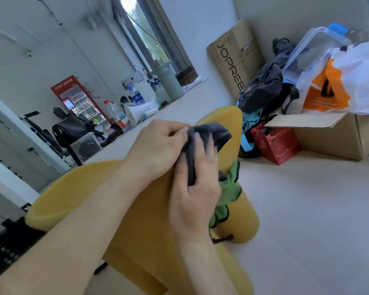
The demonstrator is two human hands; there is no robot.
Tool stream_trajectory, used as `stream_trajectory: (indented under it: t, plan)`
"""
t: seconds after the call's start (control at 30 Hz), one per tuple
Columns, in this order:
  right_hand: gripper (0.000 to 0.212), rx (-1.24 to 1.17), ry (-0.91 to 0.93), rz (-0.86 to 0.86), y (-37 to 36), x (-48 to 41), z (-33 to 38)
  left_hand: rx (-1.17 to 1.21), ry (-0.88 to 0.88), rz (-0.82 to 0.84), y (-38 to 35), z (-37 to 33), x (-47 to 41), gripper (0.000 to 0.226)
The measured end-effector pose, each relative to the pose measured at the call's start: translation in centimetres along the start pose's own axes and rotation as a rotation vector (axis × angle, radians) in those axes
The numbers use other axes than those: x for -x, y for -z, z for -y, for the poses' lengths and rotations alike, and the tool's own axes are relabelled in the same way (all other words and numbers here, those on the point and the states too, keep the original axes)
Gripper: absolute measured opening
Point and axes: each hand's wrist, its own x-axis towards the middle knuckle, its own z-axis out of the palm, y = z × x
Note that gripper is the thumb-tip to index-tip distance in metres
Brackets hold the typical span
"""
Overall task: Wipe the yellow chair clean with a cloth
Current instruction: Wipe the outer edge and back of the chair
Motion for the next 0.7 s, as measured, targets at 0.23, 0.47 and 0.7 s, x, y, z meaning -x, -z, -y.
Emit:
stream_trajectory:
  t: [0.23, 0.47, 0.7]
  plan:
    - [0.036, 0.026, -0.231, -0.018, 2.0, -12.6, -4.9, -0.15, -0.139, 0.008, -0.2, 0.5, 0.5, 0.044]
    - [0.038, -0.058, 0.054, -0.053, -0.2, -0.3, -1.7, -0.32, -0.228, -0.123, -0.8, 0.9, 0.0, 0.039]
    - [0.036, -0.12, -0.463, -0.166, 2.9, -6.5, -9.6, -0.362, -0.256, -0.094, -0.9, 0.6, 0.5, 0.034]
